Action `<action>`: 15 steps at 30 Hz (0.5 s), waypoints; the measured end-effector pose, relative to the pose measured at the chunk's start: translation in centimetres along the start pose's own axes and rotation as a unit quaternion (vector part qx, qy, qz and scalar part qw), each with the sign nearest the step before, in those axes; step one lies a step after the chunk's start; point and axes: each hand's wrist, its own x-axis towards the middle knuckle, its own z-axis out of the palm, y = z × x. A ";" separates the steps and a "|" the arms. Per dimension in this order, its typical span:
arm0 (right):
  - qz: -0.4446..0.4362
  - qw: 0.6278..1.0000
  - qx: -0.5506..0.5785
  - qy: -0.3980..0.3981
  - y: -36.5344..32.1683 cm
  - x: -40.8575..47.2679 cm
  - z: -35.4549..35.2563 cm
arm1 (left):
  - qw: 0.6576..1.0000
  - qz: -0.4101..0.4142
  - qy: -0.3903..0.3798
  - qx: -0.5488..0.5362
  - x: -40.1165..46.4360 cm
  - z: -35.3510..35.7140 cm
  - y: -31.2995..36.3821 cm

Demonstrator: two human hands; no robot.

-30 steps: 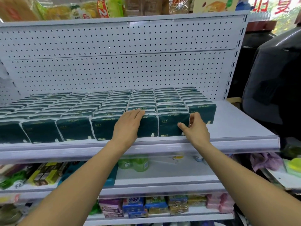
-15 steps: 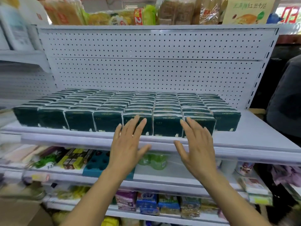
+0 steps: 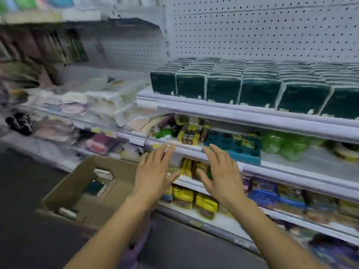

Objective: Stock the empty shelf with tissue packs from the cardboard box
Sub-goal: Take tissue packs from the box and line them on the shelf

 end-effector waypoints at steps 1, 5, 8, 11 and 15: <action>-0.004 1.000 0.000 -0.012 -1.7 0.2 1.2 | 1.000 -0.010 -0.009 0.004 -1.1 0.2 -1.8; -0.017 0.998 0.011 -0.058 -7.3 1.6 6.0 | 0.998 -0.045 -0.052 -0.001 -4.4 1.5 -8.7; -0.034 0.995 0.007 -0.097 -10.3 3.0 9.8 | 0.994 -0.070 -0.082 -0.002 -6.2 3.3 -13.3; -0.053 0.989 -0.002 -0.135 -12.7 5.0 13.8 | 0.988 -0.091 -0.128 -0.001 -6.9 5.5 -17.8; -0.066 0.981 -0.004 -0.183 -15.3 8.5 19.4 | 0.979 -0.118 -0.168 0.014 -6.1 8.3 -23.6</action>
